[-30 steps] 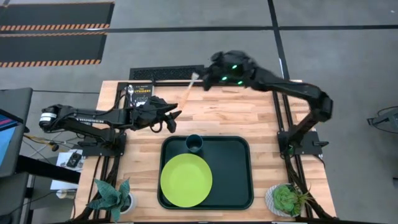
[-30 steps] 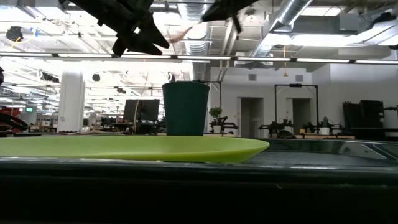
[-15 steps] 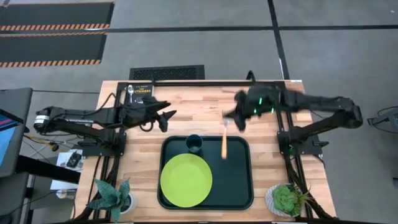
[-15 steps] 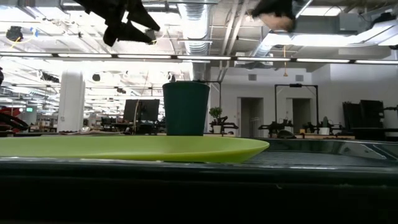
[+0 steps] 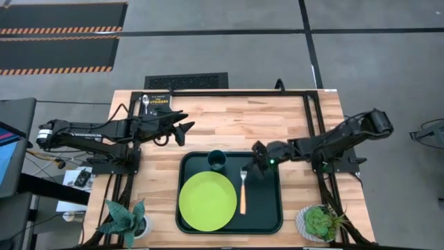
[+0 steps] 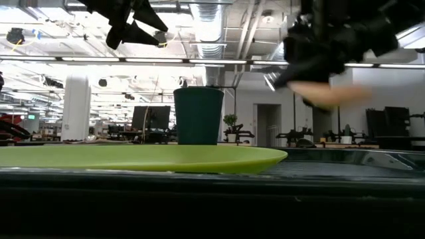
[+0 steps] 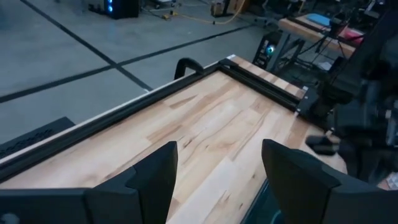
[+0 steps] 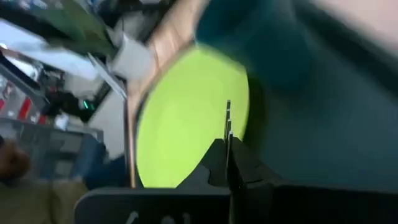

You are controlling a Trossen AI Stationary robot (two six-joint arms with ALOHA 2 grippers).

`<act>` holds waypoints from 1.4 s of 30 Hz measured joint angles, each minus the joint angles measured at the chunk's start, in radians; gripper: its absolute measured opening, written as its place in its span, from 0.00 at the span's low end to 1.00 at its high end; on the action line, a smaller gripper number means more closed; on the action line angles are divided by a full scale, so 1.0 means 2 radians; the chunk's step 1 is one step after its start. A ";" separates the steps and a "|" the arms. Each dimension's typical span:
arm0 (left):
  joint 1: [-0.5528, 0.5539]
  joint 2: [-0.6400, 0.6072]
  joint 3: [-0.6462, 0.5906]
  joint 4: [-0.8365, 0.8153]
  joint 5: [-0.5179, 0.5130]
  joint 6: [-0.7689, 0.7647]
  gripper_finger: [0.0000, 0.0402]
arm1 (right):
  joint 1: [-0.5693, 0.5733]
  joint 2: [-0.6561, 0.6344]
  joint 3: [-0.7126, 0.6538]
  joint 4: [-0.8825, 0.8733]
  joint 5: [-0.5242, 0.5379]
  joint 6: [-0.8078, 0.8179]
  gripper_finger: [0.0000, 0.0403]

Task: Pick and place plate/cup/fork/spoon on tray
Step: Put the orange fork to the right of the green plate on the green serving tray

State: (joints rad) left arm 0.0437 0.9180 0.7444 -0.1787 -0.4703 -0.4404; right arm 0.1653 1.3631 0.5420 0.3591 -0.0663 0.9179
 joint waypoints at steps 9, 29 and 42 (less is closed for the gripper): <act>0.000 0.000 0.000 -0.010 -0.006 -0.001 0.56 | 0.032 0.065 -0.045 0.068 0.020 0.041 0.00; 0.001 0.000 0.000 -0.030 -0.034 -0.009 0.56 | 0.036 0.137 -0.043 0.092 0.022 0.101 0.09; 0.001 0.000 0.000 -0.030 -0.039 -0.010 0.56 | 0.035 0.106 -0.045 0.070 0.036 0.102 0.29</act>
State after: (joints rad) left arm 0.0452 0.9176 0.7444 -0.2379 -0.5480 -0.4595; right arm 0.2359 1.5743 0.4517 0.4990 0.0064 1.1213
